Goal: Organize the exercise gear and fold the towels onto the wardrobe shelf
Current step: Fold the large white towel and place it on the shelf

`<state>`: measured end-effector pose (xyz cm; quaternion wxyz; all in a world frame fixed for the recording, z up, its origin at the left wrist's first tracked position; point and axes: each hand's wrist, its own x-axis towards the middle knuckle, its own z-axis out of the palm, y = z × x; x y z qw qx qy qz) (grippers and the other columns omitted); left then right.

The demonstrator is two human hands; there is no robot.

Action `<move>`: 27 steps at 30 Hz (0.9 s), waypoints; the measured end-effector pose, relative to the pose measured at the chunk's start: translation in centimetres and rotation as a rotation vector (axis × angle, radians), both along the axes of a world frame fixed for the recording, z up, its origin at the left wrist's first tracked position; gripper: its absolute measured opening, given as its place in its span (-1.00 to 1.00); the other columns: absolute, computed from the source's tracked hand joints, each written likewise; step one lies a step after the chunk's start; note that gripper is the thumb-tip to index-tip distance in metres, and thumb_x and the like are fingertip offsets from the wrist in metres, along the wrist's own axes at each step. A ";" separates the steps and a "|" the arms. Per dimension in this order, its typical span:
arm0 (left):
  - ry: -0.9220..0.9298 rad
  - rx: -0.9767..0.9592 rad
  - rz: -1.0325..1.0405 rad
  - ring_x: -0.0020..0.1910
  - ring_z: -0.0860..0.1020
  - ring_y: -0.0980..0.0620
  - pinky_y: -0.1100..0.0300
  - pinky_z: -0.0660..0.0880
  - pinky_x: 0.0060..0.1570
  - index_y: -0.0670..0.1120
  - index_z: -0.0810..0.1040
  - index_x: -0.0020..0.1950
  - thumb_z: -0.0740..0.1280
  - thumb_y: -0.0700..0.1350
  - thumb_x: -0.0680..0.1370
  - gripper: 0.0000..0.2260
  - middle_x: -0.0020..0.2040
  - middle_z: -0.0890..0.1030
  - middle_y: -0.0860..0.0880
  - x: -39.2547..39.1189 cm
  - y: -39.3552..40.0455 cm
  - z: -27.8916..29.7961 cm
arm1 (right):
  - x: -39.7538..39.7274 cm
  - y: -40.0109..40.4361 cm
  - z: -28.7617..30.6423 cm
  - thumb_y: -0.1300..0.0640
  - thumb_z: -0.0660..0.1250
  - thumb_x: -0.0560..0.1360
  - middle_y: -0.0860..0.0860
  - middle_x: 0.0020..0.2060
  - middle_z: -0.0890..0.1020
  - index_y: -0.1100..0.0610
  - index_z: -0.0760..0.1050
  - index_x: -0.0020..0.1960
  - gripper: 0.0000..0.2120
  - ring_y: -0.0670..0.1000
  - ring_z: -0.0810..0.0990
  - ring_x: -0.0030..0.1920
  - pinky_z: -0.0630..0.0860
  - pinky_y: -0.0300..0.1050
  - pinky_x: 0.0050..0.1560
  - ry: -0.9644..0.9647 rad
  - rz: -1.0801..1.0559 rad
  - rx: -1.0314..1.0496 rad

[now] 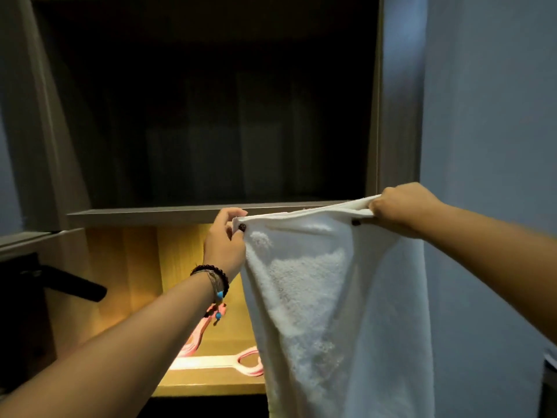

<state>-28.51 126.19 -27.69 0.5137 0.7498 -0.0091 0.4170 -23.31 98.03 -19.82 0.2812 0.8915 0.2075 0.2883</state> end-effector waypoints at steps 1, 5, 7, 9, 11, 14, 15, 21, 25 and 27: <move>0.025 0.040 -0.015 -0.21 0.55 0.05 0.27 0.49 -0.35 0.00 0.52 0.02 0.26 -0.31 0.57 -0.79 -0.15 0.59 -0.04 -0.1 0.3 0.4 | -0.1 0.0 0.5 -0.32 0.01 0.56 -0.01 -0.24 0.47 0.00 0.57 0.08 -0.49 0.07 0.51 -0.22 0.40 -0.14 -0.27 -0.004 0.000 0.020; 0.167 0.163 -0.060 -0.25 0.50 0.02 0.25 0.44 -0.38 -0.07 0.53 -0.04 0.29 -0.32 0.54 -0.85 -0.18 0.57 -0.08 -0.6 1.1 1.5 | -0.7 -0.2 1.6 -0.48 0.13 0.39 -0.03 -0.36 0.41 0.07 0.54 -0.04 -0.37 0.07 0.49 -0.26 0.40 -0.14 -0.28 0.059 0.000 0.119; 0.265 0.258 -0.089 -0.32 0.45 0.05 0.28 0.38 -0.44 -0.10 0.50 -0.02 0.28 -0.34 0.53 -0.85 -0.25 0.54 -0.07 -0.7 1.2 1.4 | -1.0 -0.4 1.4 -0.51 0.19 0.34 -0.04 -0.37 0.39 0.06 0.45 -0.13 -0.39 0.08 0.49 -0.25 0.44 -0.13 -0.25 0.103 -0.036 0.107; 0.320 0.320 -0.112 -0.35 0.41 0.05 0.28 0.35 -0.45 -0.09 0.45 -0.01 0.25 -0.35 0.54 -0.84 -0.28 0.50 -0.05 -0.7 0.9 1.2 | -1.3 -0.5 1.0 -0.52 0.21 0.32 -0.04 -0.36 0.38 0.05 0.39 -0.15 -0.40 0.10 0.48 -0.23 0.44 -0.13 -0.23 0.118 -0.067 0.091; 0.363 0.402 -0.132 -0.31 0.41 0.01 0.22 0.35 -0.40 -0.07 0.43 -0.01 0.20 -0.33 0.56 -0.84 -0.25 0.49 -0.06 -0.6 0.5 0.7 | -1.5 -0.6 0.5 -0.50 0.19 0.34 -0.04 -0.36 0.38 0.05 0.39 -0.15 -0.41 0.10 0.48 -0.23 0.42 -0.13 -0.24 0.119 -0.086 0.110; 0.458 0.529 -0.177 -0.24 0.42 0.03 0.17 0.40 -0.33 -0.05 0.45 -0.04 0.14 -0.27 0.59 -0.84 -0.19 0.50 -0.02 -0.5 -0.8 -0.5 | -1.6 -0.9 -0.7 -0.37 0.11 0.51 -0.05 -0.36 0.36 0.10 0.48 -0.06 -0.47 0.08 0.46 -0.23 0.41 -0.14 -0.29 0.096 -0.122 0.126; 0.493 0.535 -0.219 -0.20 0.45 0.02 0.10 0.48 -0.28 -0.05 0.49 -0.06 0.15 -0.28 0.59 -0.82 -0.15 0.53 -0.03 -0.4 -1.3 -0.8 | -1.7 -0.8 -1.0 -0.32 0.07 0.55 -0.05 -0.34 0.37 0.09 0.50 -0.03 -0.50 0.09 0.45 -0.23 0.40 -0.14 -0.30 0.089 -0.140 0.136; 0.561 0.319 -0.437 -0.15 0.52 0.02 0.17 0.54 -0.07 -0.12 0.59 -0.14 0.27 -0.34 0.52 -0.83 -0.16 0.57 -0.08 -0.8 -3.2 -2.1 | -2.1 -1.5 -2.8 -0.12 0.06 0.61 0.03 -0.35 0.39 0.15 0.45 -0.19 -0.59 0.08 0.35 -0.37 0.30 -0.15 -0.37 0.032 -0.163 0.137; 0.564 0.915 0.094 -0.32 0.48 0.03 0.22 0.41 -0.40 -0.13 0.59 -0.24 0.43 -0.16 0.41 -0.93 -0.32 0.53 -0.05 0.6 -2.7 -3.6 | -2.6 -1.8 -4.3 -0.34 0.02 0.54 0.05 -0.39 0.37 0.09 0.32 -0.32 -0.46 0.07 0.35 -0.42 0.29 -0.15 -0.41 0.097 -0.134 0.078; 0.612 1.134 0.274 -0.36 0.48 -0.04 0.17 0.41 -0.38 -0.16 0.54 -0.22 0.39 -0.14 0.42 -0.90 -0.36 0.48 -0.06 1.4 -3.0 -5.4 | -3.0 -0.9 -5.8 -0.43 0.04 0.47 0.02 -0.40 0.37 0.09 0.29 -0.28 -0.43 0.03 0.35 -0.42 0.30 -0.16 -0.42 0.117 -0.059 -0.019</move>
